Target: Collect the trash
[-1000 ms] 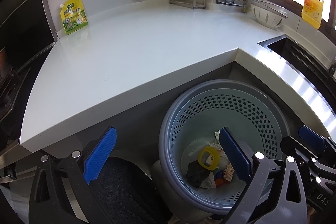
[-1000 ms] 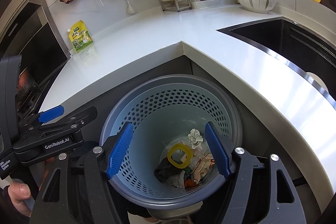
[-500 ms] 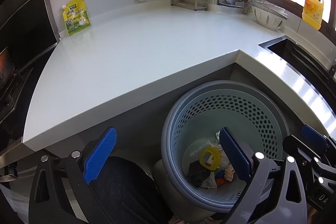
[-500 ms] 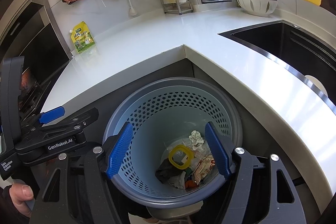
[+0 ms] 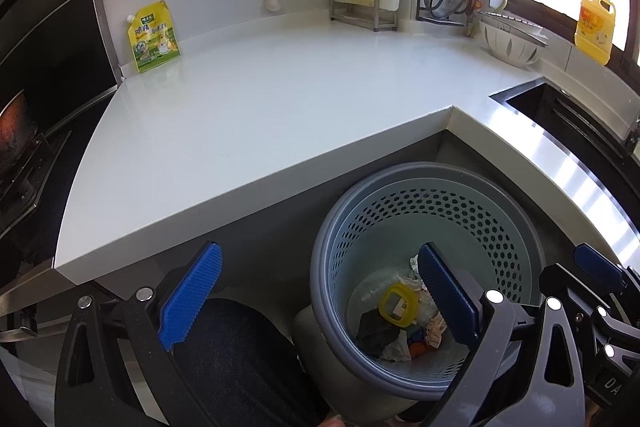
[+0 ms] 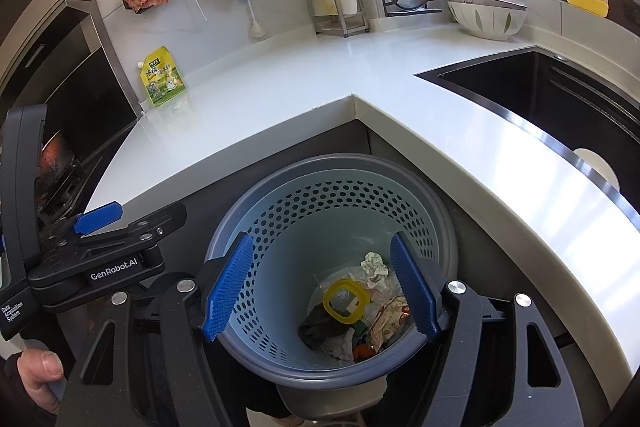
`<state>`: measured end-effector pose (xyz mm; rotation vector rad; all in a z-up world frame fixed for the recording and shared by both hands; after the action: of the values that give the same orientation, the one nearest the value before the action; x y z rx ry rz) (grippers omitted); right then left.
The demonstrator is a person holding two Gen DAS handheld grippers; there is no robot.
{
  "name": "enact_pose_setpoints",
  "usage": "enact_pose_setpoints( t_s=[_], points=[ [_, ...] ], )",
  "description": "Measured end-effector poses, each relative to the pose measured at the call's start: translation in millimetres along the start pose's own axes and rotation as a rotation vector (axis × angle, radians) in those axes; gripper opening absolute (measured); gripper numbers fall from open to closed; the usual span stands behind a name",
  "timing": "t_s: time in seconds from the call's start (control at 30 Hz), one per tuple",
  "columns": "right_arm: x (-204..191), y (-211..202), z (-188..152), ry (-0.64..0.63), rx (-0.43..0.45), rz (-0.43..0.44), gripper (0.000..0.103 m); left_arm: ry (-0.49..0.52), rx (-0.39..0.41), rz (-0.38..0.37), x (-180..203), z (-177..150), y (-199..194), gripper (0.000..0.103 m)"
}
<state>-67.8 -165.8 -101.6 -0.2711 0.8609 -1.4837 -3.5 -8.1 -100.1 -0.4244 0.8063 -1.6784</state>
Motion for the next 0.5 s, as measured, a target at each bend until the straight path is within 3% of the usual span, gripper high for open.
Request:
enact_pose_setpoints(
  t_s=[0.5],
  points=[
    [-5, -33, 1, -0.010, 0.061, 0.014, 0.070, -0.003, 0.057, 0.000, 1, 4, -30, 0.097]
  ],
)
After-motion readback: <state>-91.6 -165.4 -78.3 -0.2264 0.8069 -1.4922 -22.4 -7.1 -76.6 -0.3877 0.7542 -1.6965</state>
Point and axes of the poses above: each gripper's, at about its wrist camera, not at the fingertips, and y roughly the way its jaws point, x to its right, z to its top, the point moved 8 cm from there along y, roughly the way its jaws point, and after that the axes turned 8 degrees about y, right-handed, at the moved point
